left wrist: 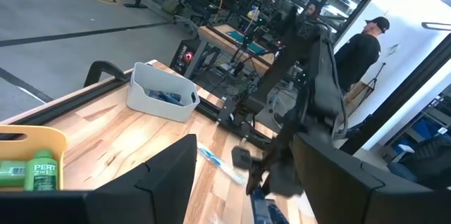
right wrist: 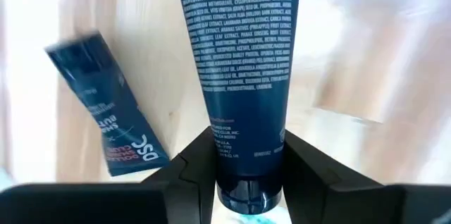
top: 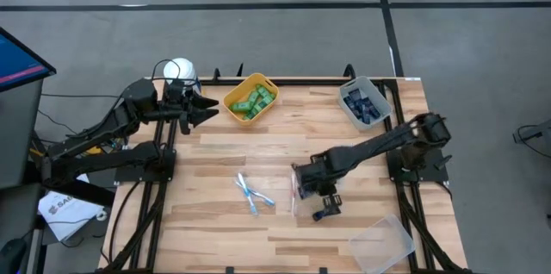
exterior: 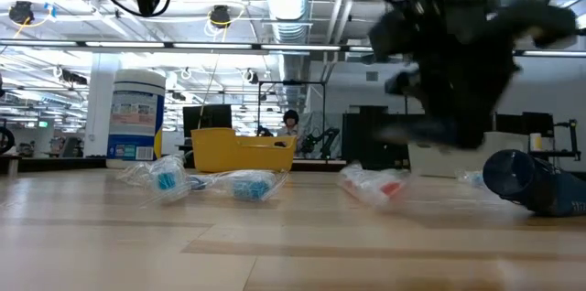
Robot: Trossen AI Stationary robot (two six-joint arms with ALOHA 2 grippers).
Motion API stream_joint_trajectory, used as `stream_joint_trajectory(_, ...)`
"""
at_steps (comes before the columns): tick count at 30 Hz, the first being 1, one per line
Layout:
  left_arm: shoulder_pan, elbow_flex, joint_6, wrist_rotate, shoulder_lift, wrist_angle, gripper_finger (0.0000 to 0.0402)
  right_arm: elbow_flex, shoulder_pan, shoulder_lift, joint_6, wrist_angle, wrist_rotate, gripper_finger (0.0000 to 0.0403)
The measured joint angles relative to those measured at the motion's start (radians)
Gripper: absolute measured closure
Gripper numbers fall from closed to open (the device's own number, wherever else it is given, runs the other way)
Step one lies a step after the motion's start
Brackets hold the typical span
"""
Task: Pick & Place Travel size toiletries
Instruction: Put the blue shave cream into the gray bin
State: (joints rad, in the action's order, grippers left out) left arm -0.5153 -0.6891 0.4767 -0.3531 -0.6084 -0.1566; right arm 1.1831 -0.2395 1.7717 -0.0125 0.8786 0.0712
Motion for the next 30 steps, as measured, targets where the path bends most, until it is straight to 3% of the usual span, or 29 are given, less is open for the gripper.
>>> stream_joint_trajectory(7, 0.000, 0.000, 0.000, -0.002, 0.000, 0.000, 0.0170, 0.001, 0.137, -0.210, -0.102, 0.044, -0.131, 0.0292)
stream_joint_trajectory(12, 0.000, 0.000, 0.000, -0.002, 0.000, 0.000, 0.0170, 0.002, 0.299, -0.349, -0.265, 0.147, -0.306, 0.0292)
stream_joint_trajectory(16, 0.000, 0.000, 0.000, -0.001, 0.000, 0.000, 0.0169, 0.002, 0.459, -0.415, -0.382, 0.228, -0.378, 0.0292)
stream_joint_trajectory(22, 0.000, 0.000, 0.000, -0.001, 0.000, 0.000, 0.0170, 0.003, 0.680, -0.408, -0.466, 0.304, -0.388, 0.0287)
stream_joint_trajectory(30, 0.000, 0.000, -0.003, 0.001, 0.000, 0.000, 0.0170, 0.002, 0.838, -0.277, -0.450, 0.303, -0.387, 0.0283)
